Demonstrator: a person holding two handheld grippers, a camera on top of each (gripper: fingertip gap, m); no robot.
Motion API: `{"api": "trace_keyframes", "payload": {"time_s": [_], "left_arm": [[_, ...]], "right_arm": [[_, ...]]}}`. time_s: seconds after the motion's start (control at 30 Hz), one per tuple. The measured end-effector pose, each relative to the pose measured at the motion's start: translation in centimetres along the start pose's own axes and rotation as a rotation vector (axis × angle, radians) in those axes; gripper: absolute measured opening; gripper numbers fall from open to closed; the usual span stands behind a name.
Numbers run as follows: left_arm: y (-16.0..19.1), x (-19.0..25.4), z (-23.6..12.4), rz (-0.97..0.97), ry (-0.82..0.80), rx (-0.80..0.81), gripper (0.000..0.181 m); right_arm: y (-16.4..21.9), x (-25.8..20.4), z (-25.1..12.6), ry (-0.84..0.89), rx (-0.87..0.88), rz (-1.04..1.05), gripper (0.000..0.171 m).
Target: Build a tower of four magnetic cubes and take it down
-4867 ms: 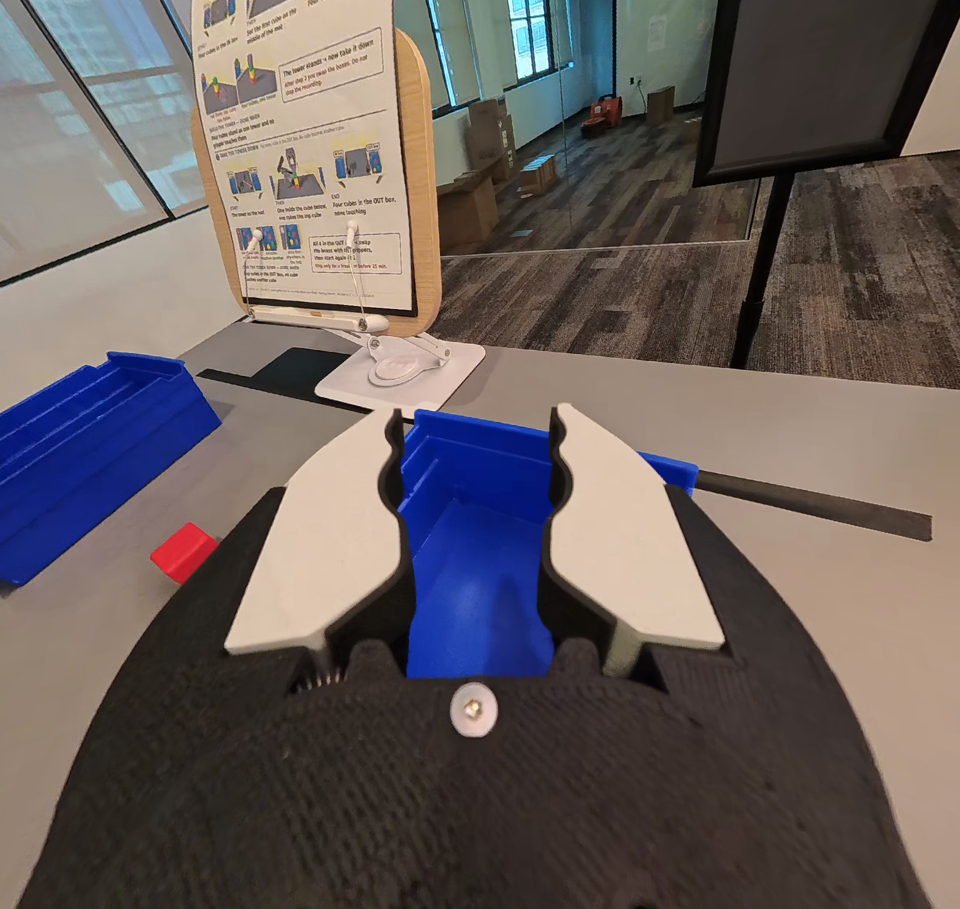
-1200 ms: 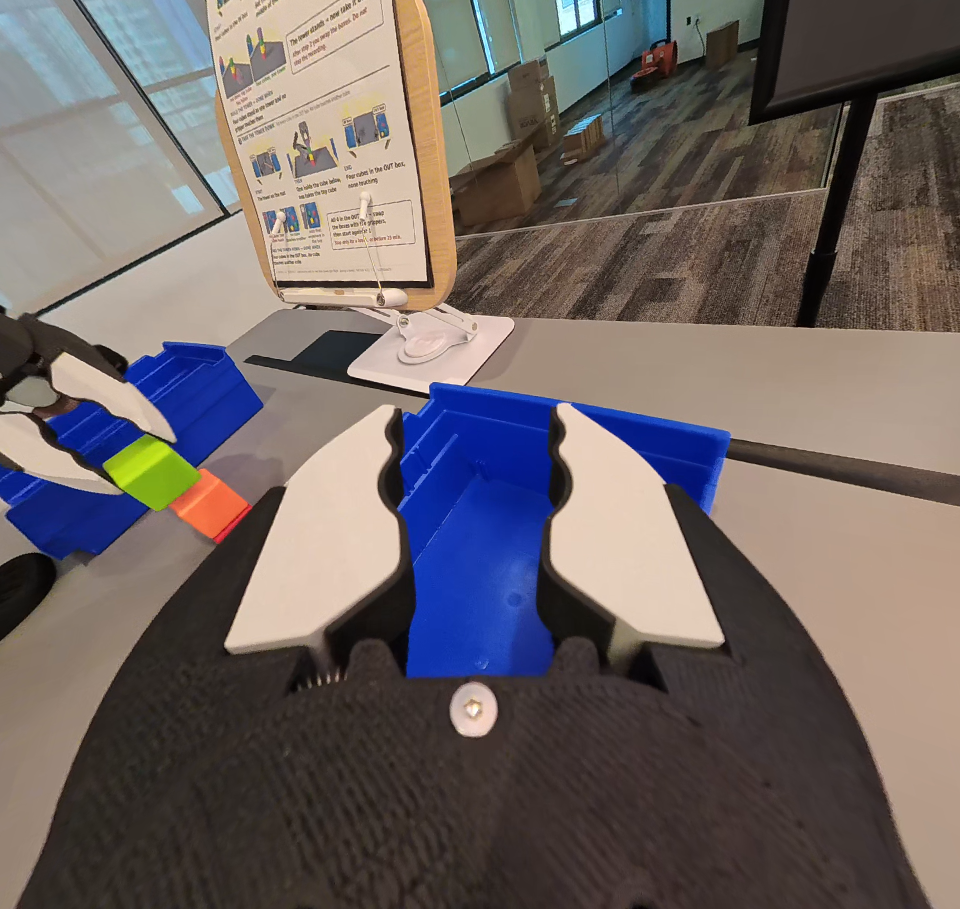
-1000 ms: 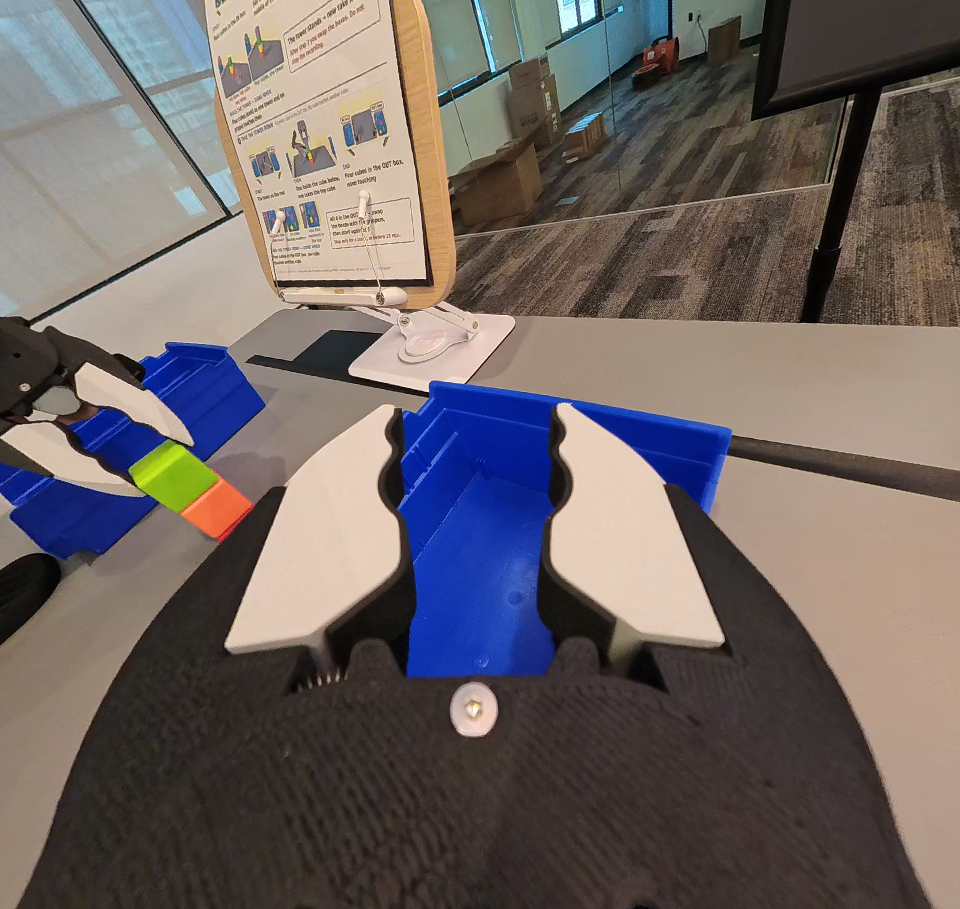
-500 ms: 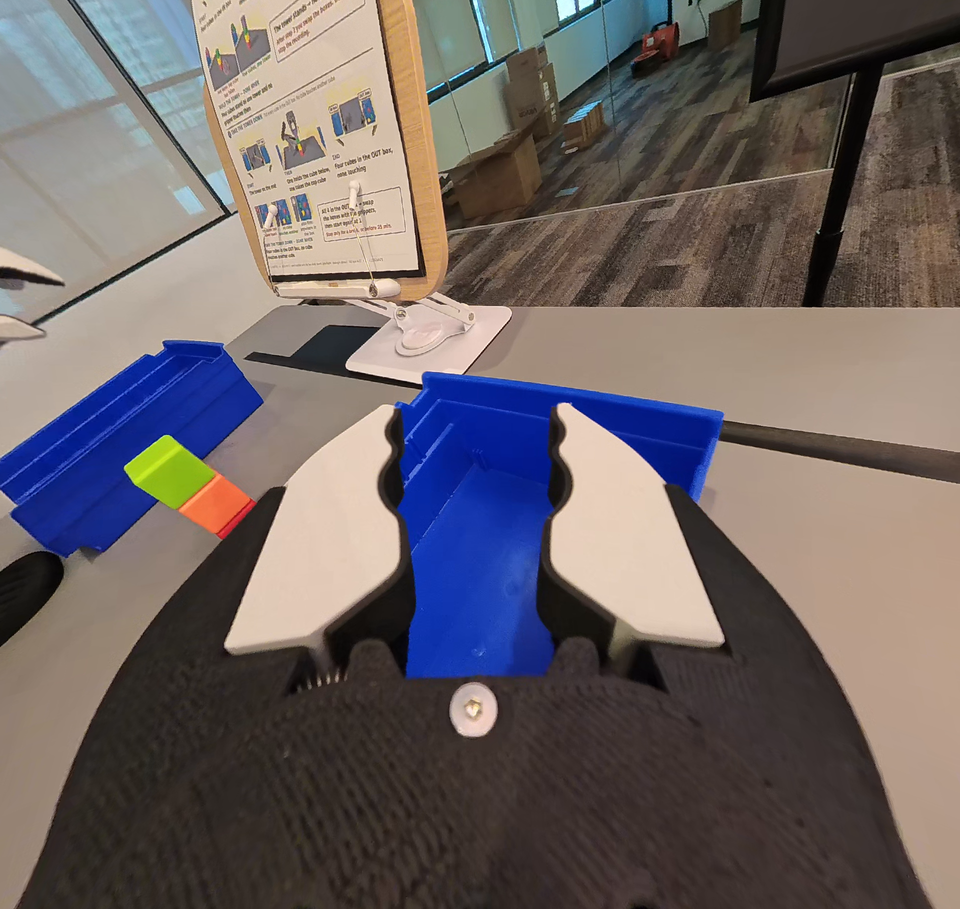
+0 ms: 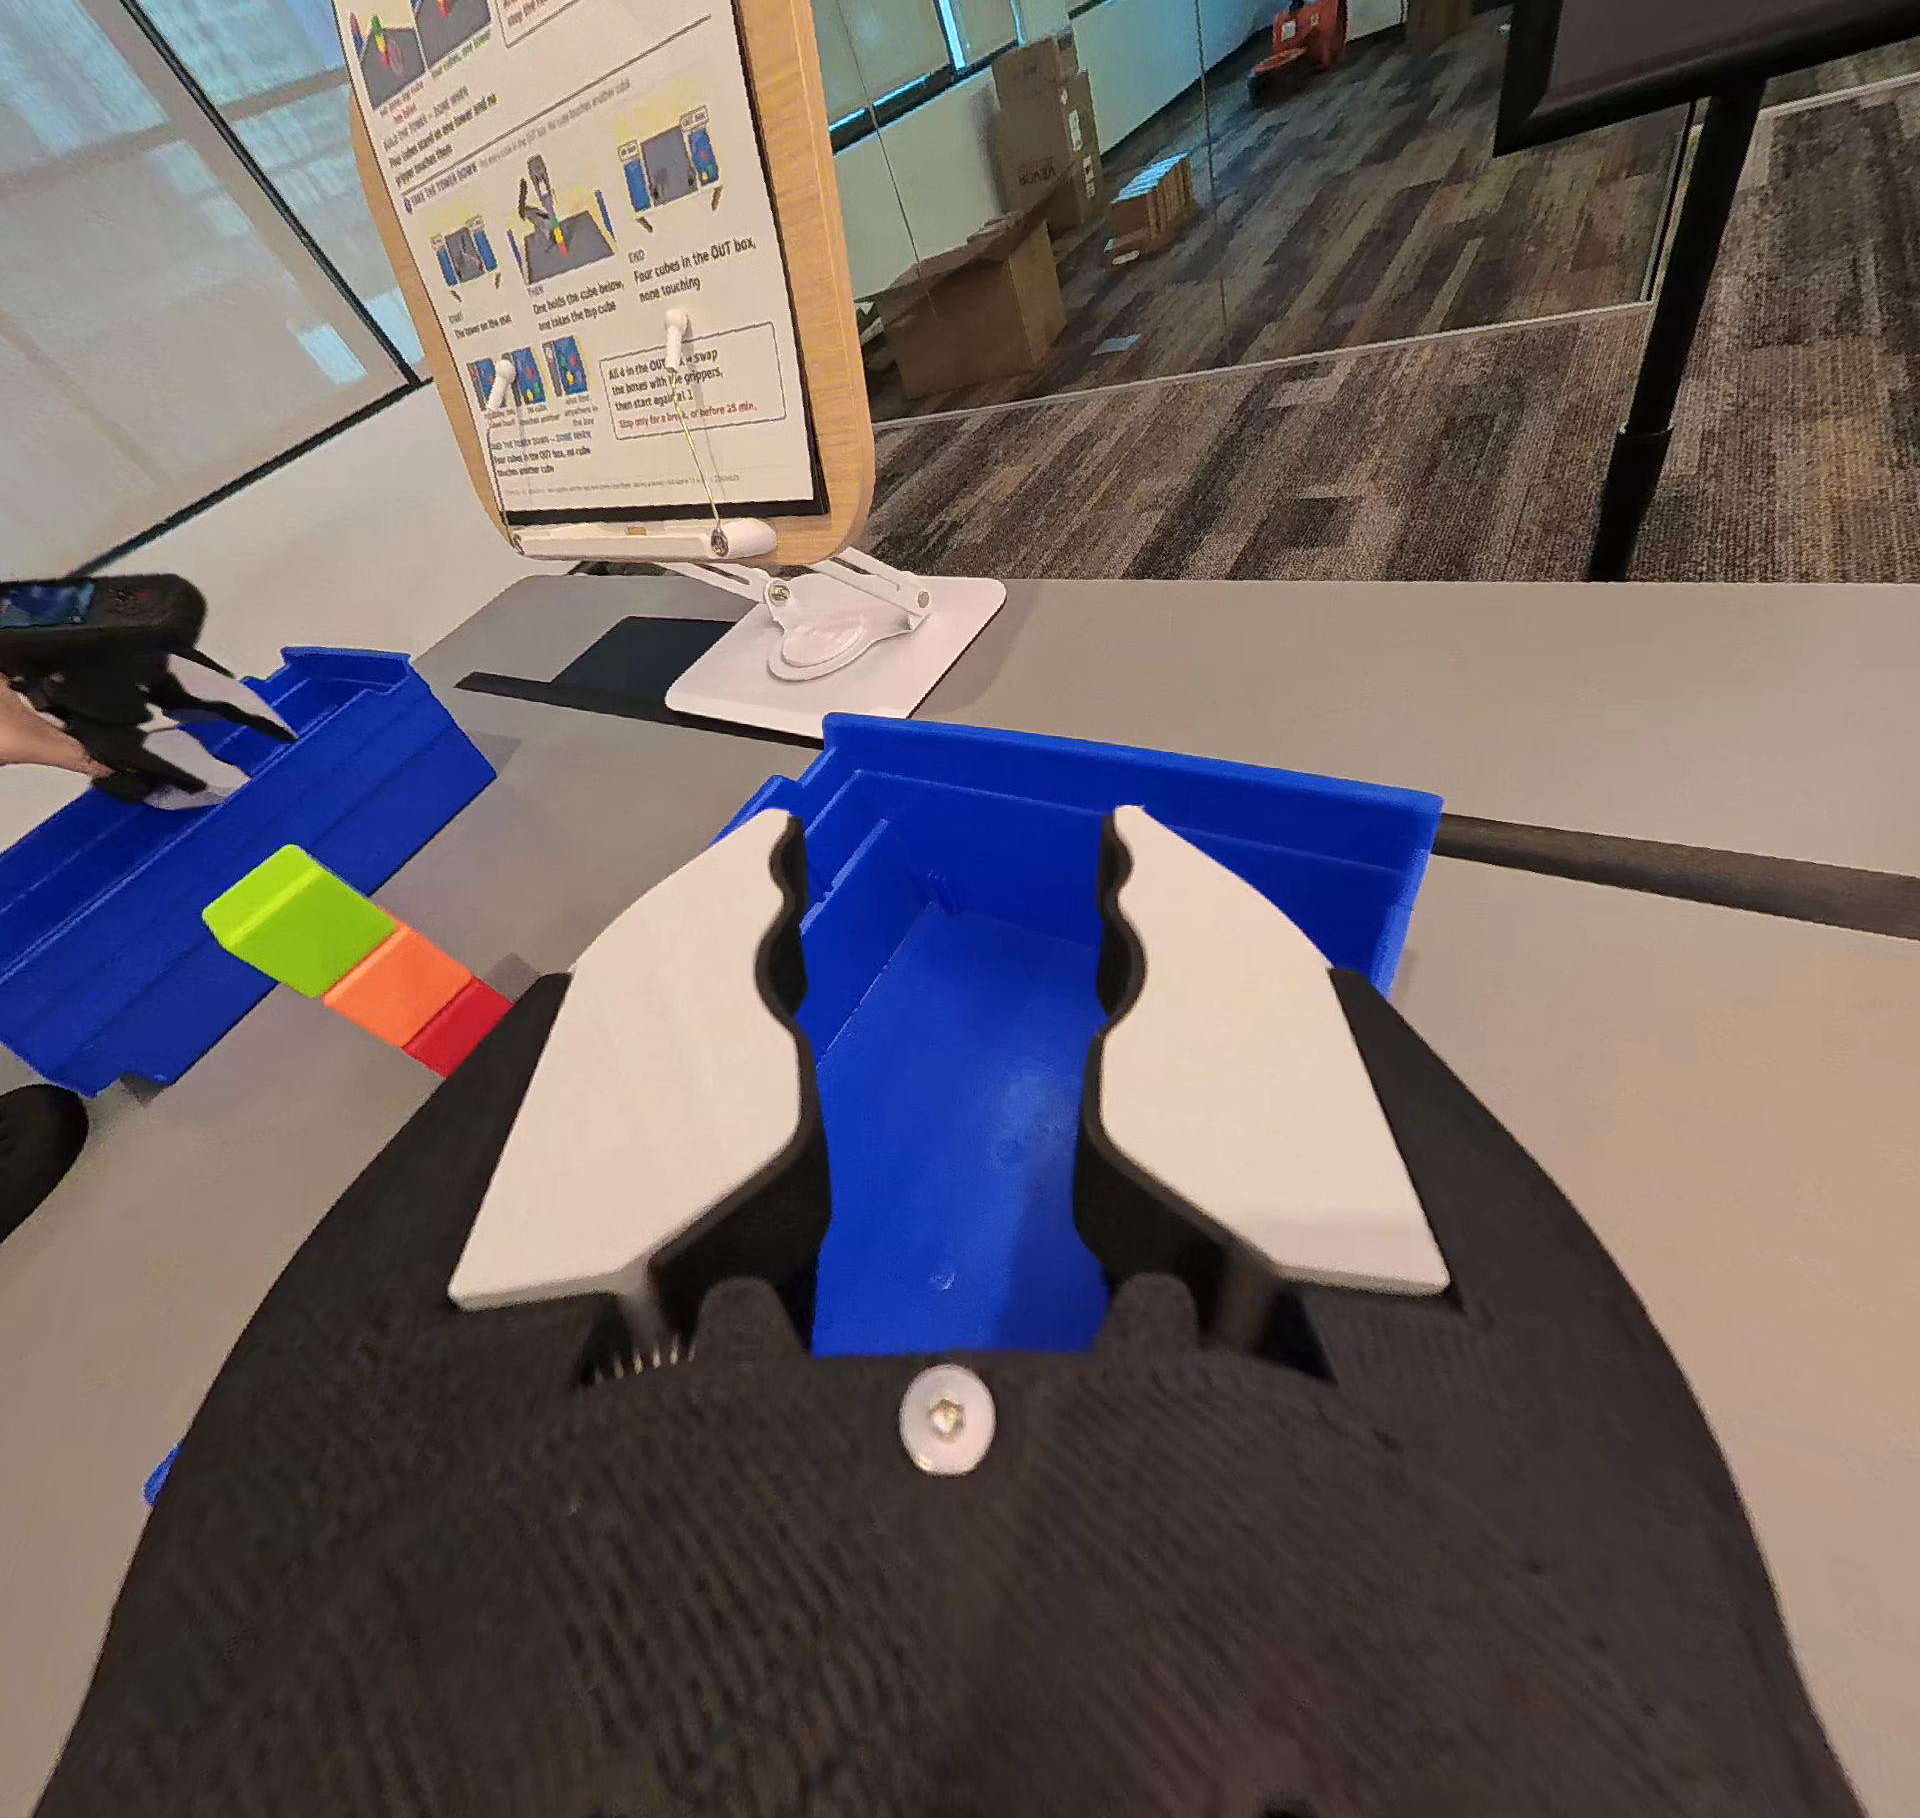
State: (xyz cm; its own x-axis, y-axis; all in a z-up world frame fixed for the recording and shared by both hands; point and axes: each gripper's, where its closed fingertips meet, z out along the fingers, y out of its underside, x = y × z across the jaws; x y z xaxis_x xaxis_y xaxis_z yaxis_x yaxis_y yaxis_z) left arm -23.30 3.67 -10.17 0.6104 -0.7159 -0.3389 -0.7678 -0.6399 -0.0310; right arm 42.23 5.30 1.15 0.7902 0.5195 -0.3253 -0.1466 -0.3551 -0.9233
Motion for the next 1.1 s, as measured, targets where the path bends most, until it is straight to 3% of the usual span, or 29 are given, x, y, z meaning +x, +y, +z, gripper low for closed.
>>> {"api": "trace_keyframes", "payload": {"time_s": [0.37,0.73,0.93,1.1], "left_arm": [[1.6,-0.9,3.3,-0.043,0.048,-0.107,0.056],[1.2,-0.4,2.5,-0.086,0.117,-0.018,0.050],[0.7,-1.0,-2.4,-0.078,0.078,0.088,0.050],[-4.9,0.9,-12.1,0.026,0.048,0.362,0.050]], "right_arm": [[0.4,0.4,0.4,0.007,-0.019,0.003,0.054],[1.0,0.3,0.9,-0.002,-0.057,-0.003,0.054],[0.4,0.2,0.4,-0.007,-0.031,-0.006,0.054],[-0.3,0.3,-0.2,-0.014,0.006,0.014,0.054]]}}
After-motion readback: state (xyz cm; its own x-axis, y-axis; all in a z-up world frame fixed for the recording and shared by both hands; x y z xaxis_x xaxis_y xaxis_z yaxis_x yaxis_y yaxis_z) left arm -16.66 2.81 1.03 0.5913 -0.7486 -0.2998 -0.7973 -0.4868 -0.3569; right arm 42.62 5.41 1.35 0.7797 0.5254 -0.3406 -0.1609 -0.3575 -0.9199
